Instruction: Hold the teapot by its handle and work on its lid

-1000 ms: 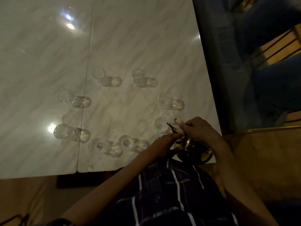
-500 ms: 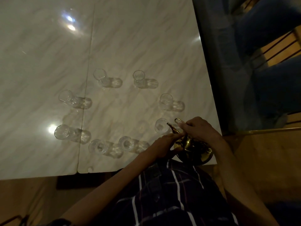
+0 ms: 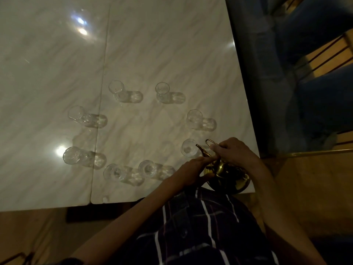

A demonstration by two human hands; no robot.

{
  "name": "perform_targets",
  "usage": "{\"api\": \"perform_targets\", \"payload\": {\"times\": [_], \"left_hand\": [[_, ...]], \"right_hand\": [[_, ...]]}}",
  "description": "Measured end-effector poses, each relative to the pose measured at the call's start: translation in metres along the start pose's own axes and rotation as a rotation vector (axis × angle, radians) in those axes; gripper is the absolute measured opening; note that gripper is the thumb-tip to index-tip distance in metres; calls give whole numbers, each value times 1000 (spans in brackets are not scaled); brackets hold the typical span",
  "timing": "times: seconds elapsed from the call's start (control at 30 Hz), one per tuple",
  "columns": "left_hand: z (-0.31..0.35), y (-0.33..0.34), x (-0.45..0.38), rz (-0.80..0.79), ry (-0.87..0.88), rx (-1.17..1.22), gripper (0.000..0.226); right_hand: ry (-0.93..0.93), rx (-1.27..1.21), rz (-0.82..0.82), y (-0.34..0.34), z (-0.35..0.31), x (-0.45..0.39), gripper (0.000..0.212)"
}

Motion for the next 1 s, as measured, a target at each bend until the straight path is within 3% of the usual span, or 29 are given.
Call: {"api": "perform_targets", "payload": {"times": [0.27,0.77,1.0], "left_hand": [[4,-3,0,-3,22,22,62],[10,-31,-8,146,109,6,59],[7,-51,-33,144,94,-41,63]], "right_hand": [[22,-18,-16,-3,2,0,51],[7,-257,-30,-31,-12,-1,41],[-70,-148,62,-50,-39,-23,32]]}}
Point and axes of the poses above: each hand's wrist, its own x-axis away from the middle knuckle, its own y-axis out of the palm, z = x × y, the point moved 6 cm from there along -x, towards the middle knuckle, and after that the axes turned 3 degrees about -y, right-handed, at the moved point
